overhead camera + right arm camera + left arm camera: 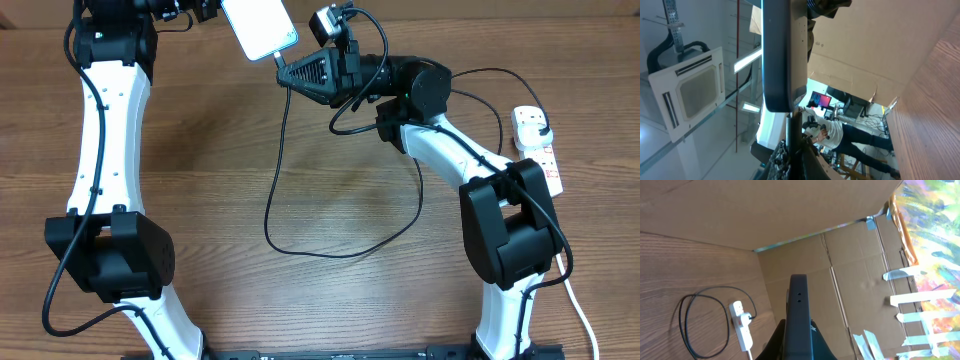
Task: Plug charger to phone and switch on socket
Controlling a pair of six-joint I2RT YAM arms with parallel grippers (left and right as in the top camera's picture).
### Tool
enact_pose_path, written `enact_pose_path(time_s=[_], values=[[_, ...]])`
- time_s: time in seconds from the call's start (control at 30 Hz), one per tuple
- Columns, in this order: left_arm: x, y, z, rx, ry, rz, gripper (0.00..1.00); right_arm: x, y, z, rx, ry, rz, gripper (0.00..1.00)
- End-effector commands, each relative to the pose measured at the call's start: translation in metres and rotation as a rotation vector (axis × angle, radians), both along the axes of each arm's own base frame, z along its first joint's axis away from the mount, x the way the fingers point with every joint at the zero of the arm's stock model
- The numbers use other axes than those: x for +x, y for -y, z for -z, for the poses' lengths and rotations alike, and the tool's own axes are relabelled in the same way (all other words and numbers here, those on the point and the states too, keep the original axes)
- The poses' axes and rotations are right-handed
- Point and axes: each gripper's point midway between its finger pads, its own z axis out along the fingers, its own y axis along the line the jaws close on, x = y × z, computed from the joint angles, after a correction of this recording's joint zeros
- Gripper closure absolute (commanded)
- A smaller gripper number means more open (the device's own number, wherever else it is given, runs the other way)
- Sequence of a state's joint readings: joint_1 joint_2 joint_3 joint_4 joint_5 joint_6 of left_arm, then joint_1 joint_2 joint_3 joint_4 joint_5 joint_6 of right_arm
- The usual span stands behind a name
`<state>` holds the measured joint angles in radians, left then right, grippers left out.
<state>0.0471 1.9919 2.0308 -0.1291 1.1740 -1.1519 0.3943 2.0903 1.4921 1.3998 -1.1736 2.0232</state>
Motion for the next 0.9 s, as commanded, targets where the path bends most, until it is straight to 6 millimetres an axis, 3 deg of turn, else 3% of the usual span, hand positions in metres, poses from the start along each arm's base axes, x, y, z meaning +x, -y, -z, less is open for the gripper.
enact_pose_path(time_s=[0.0,0.87], values=[[-0.0153,0.0103,-0.0192,0.0,0.049,0.046,0.96,0.0043,0.0002,-0.0109,0.026,-0.135,-0.01,0.96],[-0.0173,0.0168,-0.0193,-0.004,0.042,0.06,0.96,0.0103,-0.0002,-0.0115,0.036,-0.167,0.008,0.96]])
